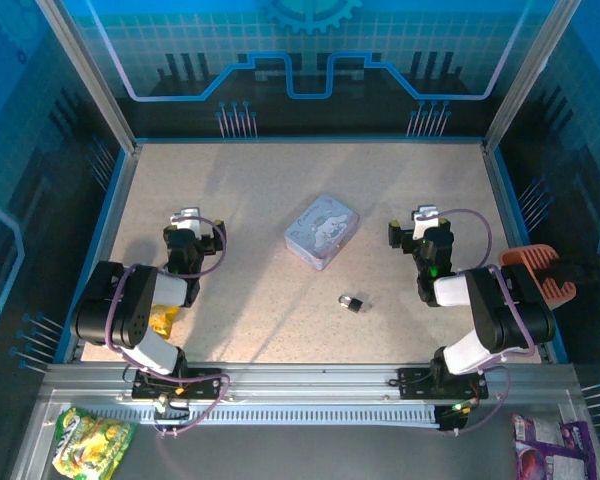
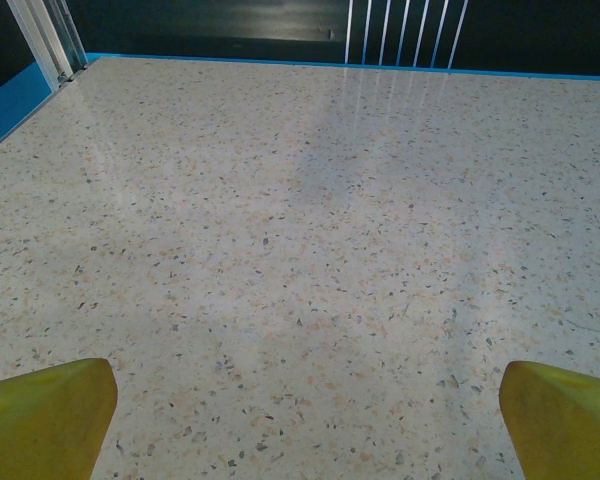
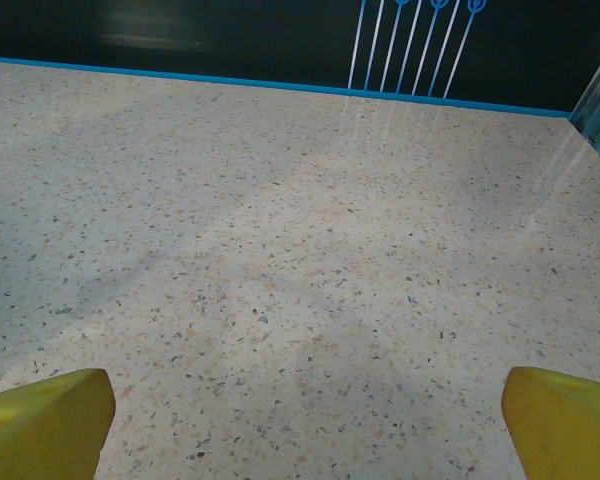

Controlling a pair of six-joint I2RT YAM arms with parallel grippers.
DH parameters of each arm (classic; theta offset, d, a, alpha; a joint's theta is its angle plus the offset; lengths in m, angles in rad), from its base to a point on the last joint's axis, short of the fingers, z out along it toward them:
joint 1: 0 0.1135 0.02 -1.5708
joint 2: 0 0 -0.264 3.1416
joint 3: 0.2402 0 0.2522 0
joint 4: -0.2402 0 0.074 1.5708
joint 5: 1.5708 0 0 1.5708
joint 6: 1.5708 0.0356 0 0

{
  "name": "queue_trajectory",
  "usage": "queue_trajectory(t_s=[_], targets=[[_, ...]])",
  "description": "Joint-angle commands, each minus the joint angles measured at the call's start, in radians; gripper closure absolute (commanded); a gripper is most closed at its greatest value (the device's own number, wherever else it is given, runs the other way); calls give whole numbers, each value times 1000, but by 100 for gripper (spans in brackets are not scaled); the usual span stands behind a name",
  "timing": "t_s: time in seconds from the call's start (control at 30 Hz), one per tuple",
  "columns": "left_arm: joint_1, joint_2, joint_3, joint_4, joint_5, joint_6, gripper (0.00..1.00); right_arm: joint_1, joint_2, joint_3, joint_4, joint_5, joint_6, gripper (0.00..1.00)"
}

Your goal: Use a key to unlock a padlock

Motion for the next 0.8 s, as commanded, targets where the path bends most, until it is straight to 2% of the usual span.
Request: queue_trajectory(t_s=[0.0, 0.77], targets=[[10, -14, 13, 8, 20, -22, 1, -12, 3, 11, 8, 18, 15, 0], [9, -14, 12, 9, 18, -22, 1, -3, 4, 13, 6, 30, 9, 0]])
